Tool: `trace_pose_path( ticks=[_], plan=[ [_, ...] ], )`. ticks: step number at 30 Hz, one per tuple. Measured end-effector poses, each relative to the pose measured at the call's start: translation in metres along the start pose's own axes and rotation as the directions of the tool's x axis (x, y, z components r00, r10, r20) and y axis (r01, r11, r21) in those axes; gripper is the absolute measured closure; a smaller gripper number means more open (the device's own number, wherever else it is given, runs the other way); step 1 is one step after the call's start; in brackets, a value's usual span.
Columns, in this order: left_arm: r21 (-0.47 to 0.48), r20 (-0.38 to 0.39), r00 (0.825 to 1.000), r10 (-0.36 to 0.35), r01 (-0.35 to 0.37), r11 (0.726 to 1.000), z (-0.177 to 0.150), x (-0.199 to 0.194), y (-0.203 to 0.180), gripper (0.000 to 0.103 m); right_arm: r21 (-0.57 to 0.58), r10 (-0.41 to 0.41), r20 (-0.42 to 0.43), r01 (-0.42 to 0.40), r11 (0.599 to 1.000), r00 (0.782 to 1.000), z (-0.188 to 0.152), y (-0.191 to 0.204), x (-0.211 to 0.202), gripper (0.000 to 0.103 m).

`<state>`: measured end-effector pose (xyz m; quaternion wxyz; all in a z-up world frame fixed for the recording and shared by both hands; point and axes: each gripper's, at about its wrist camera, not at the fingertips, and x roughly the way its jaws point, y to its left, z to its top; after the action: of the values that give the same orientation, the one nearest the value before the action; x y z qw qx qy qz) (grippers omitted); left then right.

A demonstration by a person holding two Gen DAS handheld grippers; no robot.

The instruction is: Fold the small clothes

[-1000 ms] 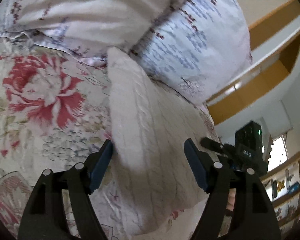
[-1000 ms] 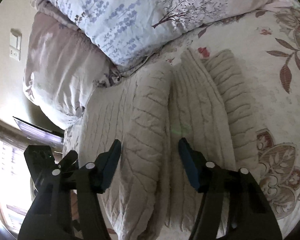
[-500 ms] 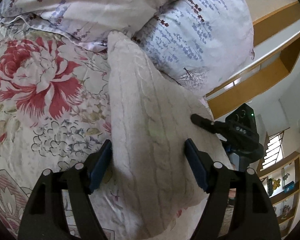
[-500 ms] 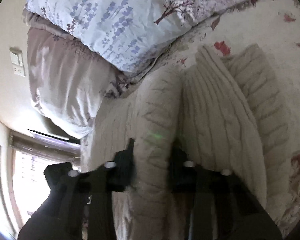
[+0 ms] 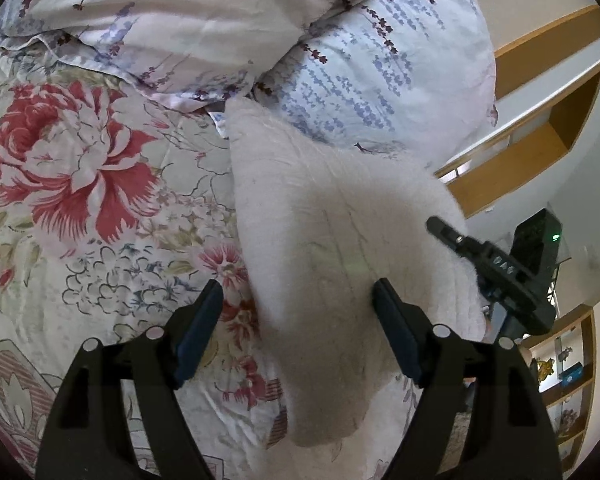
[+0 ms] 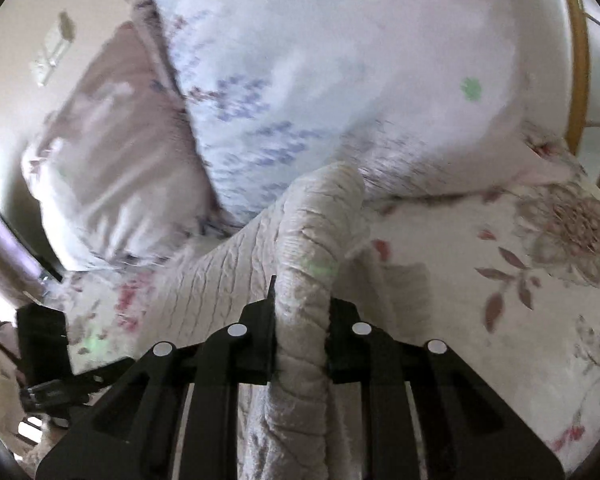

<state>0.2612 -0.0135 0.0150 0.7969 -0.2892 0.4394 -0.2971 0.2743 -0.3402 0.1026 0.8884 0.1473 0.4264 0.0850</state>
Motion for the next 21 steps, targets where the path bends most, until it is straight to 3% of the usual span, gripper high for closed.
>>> trace_pose_path(
  ticks=[7, 10, 13, 18, 20, 21],
  plan=[
    [0.003, -0.006, 1.0, -0.02, 0.02, 1.0, 0.0, 0.001, -0.001, 0.027, 0.058, -0.01, -0.019, 0.011, 0.998, 1.0, -0.016, -0.02, -0.009, 0.085],
    [0.023, -0.016, 0.999, -0.03, 0.031, 0.999, -0.003, 0.001, -0.005, 0.028, 0.033, -0.057, -0.049, 0.058, 0.998, 0.997, -0.023, -0.02, -0.007, 0.085],
    [0.054, -0.015, 0.999, -0.036, 0.037, 0.998, -0.004, 0.0, -0.011, 0.028, 0.09, -0.007, 0.005, 0.007, 0.996, 1.0, -0.018, -0.029, -0.019, 0.085],
    [0.093, -0.033, 0.998, -0.045, 0.048, 0.995, -0.005, 0.001, -0.017, 0.028, 0.093, -0.088, -0.043, 0.091, 0.991, 0.995, -0.021, -0.042, 0.003, 0.085],
    [0.113, -0.045, 0.998, -0.038, 0.043, 0.993, -0.006, 0.003, -0.02, 0.028, 0.161, -0.073, -0.115, 0.091, 0.983, 0.991, -0.028, -0.061, 0.021, 0.078],
    [0.121, -0.048, 0.998, -0.031, 0.037, 0.992, -0.006, 0.004, -0.021, 0.028, 0.2, -0.054, -0.127, 0.079, 0.977, 0.99, -0.03, -0.069, 0.022, 0.068]
  ],
)
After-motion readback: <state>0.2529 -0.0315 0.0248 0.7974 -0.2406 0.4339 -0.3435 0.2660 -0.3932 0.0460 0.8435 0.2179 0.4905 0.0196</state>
